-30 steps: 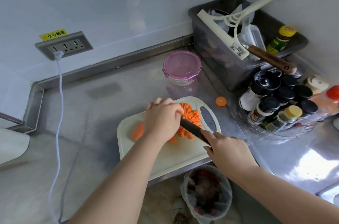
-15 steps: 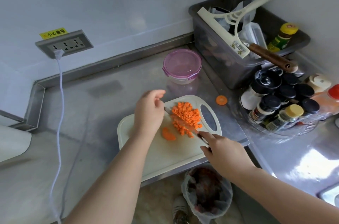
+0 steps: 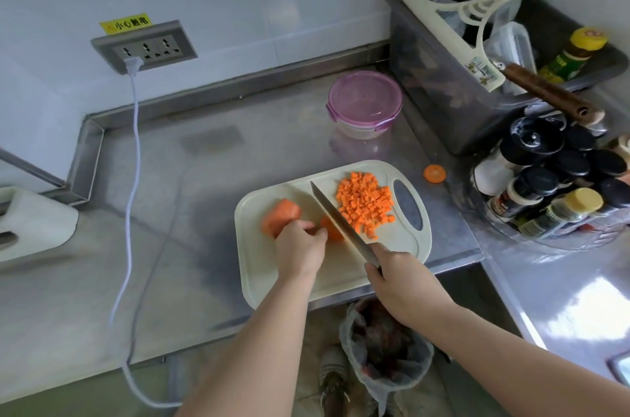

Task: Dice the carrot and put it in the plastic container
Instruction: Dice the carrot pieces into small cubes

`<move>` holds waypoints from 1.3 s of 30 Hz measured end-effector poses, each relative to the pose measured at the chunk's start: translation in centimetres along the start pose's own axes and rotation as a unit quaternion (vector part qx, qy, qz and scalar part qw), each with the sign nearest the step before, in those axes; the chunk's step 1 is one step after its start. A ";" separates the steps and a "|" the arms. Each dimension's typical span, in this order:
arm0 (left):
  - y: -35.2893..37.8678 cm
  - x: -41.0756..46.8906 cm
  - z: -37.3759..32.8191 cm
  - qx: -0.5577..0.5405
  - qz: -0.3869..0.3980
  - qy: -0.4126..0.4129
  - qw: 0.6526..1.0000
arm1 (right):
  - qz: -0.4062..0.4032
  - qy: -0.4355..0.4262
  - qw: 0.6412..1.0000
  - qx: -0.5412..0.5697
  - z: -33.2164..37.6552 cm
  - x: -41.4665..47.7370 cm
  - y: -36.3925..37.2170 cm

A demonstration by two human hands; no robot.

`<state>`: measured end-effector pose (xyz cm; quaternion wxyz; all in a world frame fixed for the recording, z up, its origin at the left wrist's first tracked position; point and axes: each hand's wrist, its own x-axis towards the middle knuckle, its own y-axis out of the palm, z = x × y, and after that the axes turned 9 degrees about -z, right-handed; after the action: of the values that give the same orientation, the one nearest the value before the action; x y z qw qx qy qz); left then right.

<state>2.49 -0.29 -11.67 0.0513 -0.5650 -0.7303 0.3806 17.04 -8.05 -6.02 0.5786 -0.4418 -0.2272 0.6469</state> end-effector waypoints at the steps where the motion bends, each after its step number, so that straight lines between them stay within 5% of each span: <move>1: 0.0 -0.1 -0.2 -0.004 -0.006 -0.001 1.000 | 0.004 -0.002 1.000 -0.003 0.0 0.0 0.2; 10: -0.3 0.3 -0.5 -0.038 0.021 -0.037 0.998 | 0.011 -0.025 1.000 -0.005 -0.2 -0.1 0.9; 15: -0.4 0.1 -0.9 -0.086 0.029 -0.077 0.993 | -0.052 -0.056 0.997 -0.028 0.5 -0.1 0.5; 39: -0.3 0.5 -0.5 -0.096 0.048 -0.080 0.991 | 0.037 -0.025 0.990 -0.135 1.1 0.4 1.3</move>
<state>2.35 0.38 -11.30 -0.0806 -0.5695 -0.7371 0.3549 15.45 -7.74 -6.67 0.4835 -0.5078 -0.3106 0.6418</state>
